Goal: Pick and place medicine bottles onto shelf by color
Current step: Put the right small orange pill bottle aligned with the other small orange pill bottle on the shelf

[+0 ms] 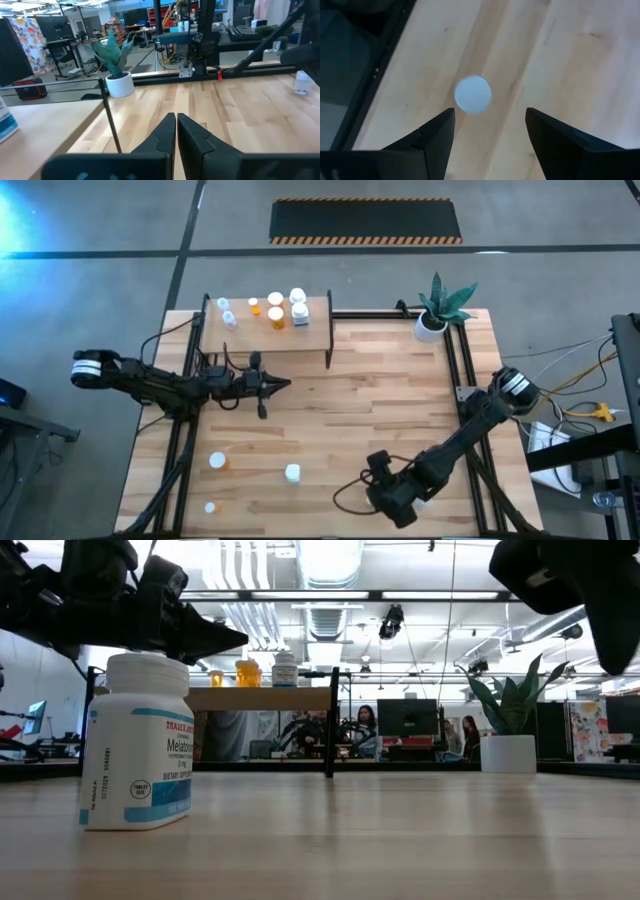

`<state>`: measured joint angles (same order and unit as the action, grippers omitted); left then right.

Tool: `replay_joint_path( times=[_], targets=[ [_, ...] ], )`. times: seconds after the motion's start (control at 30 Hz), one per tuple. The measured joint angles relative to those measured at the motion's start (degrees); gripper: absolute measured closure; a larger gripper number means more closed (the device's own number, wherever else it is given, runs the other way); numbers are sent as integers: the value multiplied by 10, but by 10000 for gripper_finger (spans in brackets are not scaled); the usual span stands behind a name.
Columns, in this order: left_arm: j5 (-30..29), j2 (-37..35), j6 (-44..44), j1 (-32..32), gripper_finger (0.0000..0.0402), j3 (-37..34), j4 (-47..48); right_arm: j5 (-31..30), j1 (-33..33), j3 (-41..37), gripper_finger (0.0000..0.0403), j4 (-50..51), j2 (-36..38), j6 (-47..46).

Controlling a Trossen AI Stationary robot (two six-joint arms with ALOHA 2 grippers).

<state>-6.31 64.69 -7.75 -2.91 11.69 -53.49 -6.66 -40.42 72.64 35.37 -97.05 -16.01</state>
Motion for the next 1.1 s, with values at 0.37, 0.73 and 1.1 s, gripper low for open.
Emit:
replay_joint_path(
  times=[0.37,0.73,1.1],
  targets=[
    [-14,0,-1,18,402,-5,0,-20,-18,31,177,-16,-52,-6],
    [-17,0,-20,18,402,-5,-7,-25,-17,31,239,-34,-57,-25],
    [-18,0,-12,18,402,-9,-15,-24,-14,30,292,-31,-55,-39]
  ],
)
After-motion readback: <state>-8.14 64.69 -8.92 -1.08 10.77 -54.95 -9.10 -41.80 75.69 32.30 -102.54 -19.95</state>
